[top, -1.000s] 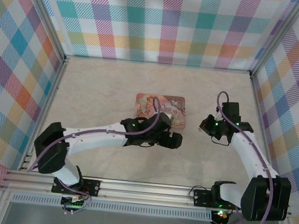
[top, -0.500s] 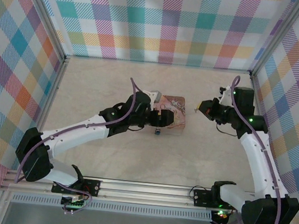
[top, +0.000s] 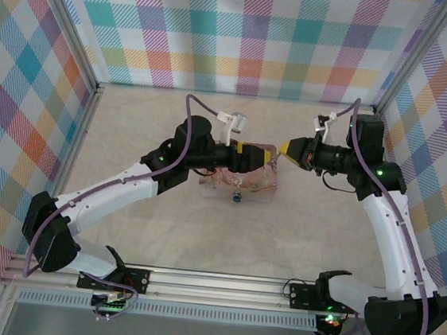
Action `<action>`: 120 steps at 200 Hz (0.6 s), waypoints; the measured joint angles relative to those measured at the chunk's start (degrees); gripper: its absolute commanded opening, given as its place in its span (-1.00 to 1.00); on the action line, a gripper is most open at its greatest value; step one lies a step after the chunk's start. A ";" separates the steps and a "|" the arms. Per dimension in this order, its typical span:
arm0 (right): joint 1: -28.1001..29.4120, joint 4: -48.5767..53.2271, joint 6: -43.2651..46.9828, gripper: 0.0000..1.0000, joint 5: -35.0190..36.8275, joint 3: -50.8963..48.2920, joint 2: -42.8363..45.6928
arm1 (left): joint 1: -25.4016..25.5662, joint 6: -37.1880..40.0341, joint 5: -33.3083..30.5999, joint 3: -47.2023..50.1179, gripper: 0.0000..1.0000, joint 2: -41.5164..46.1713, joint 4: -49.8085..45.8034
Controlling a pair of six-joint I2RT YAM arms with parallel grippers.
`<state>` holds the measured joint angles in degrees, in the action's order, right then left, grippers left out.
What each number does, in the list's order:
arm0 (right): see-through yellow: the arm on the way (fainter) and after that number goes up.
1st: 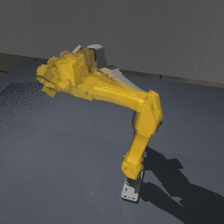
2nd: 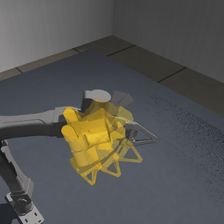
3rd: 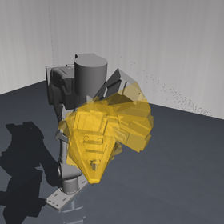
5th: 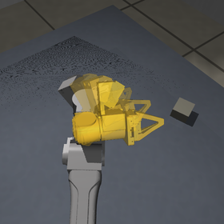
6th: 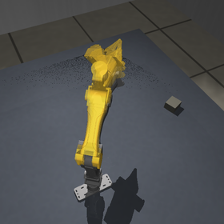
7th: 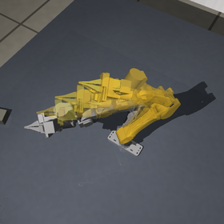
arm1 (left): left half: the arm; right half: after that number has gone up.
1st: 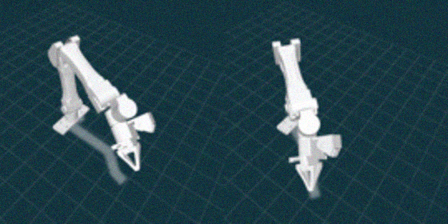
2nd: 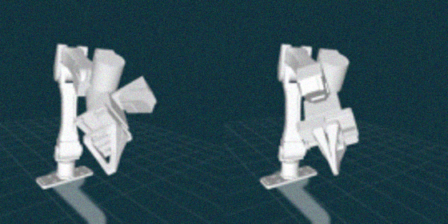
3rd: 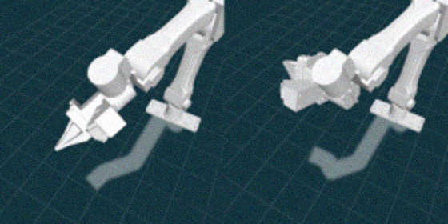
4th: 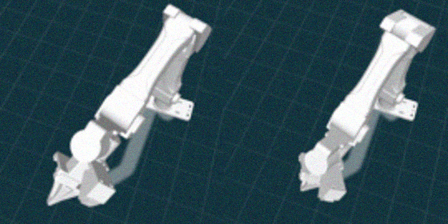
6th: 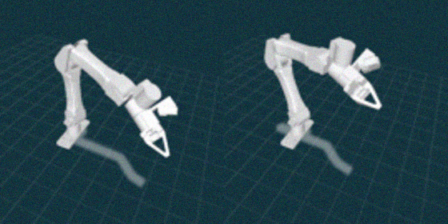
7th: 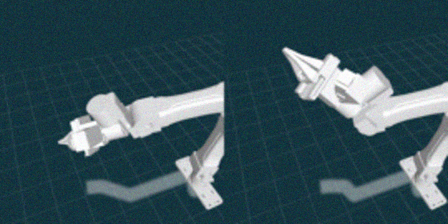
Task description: Unlock the padlock with the key
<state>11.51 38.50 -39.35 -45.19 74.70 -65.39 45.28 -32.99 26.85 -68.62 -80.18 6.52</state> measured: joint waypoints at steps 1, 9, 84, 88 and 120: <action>0.00 0.00 -0.07 -1.00 -0.09 0.02 0.00 | 0.00 0.04 0.09 0.00 0.44 0.00 0.07; 0.17 0.00 -0.52 -1.00 -0.74 0.22 -0.09 | 0.00 0.22 0.96 0.00 0.44 0.00 0.85; 0.55 -2.93 -5.33 -1.00 -6.47 0.74 -0.20 | 0.00 1.60 6.47 -1.73 0.04 -0.02 4.22; 0.55 -3.15 -5.70 -1.00 -6.73 0.74 -0.22 | 0.00 1.62 6.75 -1.84 0.04 -0.02 4.37; 0.59 -5.46 -8.09 -1.00 -8.48 0.74 -0.57 | 0.02 1.60 8.96 -3.41 0.02 -1.16 5.27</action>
<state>12.10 33.04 -47.44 -53.67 75.44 -65.95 45.30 -31.40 35.81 -72.03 -81.34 11.79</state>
